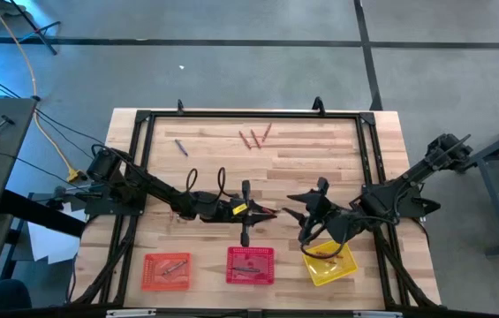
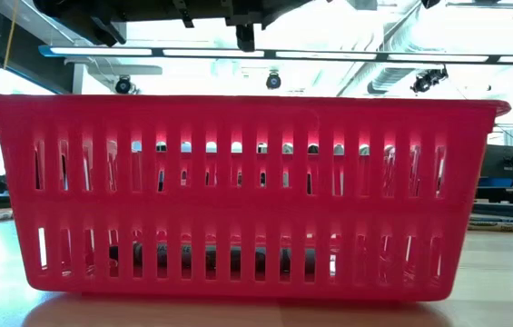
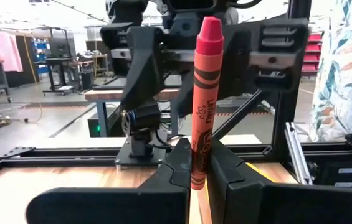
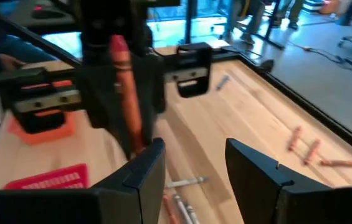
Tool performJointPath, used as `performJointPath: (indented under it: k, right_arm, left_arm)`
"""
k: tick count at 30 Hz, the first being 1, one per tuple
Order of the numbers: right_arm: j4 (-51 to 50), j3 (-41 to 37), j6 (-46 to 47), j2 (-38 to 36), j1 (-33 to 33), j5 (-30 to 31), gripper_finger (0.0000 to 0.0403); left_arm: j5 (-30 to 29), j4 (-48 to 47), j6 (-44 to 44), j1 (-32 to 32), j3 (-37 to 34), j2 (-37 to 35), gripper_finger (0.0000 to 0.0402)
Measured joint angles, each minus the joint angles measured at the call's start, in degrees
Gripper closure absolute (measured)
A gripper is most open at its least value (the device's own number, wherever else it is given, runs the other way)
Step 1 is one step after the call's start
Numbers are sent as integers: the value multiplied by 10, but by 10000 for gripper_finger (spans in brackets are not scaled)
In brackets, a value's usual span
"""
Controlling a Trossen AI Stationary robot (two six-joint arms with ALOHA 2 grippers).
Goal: Sort crayons
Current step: Put the orange crayon into the yellow bin
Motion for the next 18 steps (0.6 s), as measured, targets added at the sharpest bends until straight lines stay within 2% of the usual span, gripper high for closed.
performJointPath:
  k: [5, 10, 18]
  right_arm:
    - [38, 0, -7, 22, 0, -24, 242]
    - [78, 0, -35, 40, 4, -38, 242]
    - [104, 0, -56, 40, 12, -38, 242]
  left_arm:
    - [1, -17, 1, -8, 15, 0, 401]
    - [1, -76, 2, -15, 41, 0, 401]
    - [-1, -76, 17, -17, 46, 0, 401]
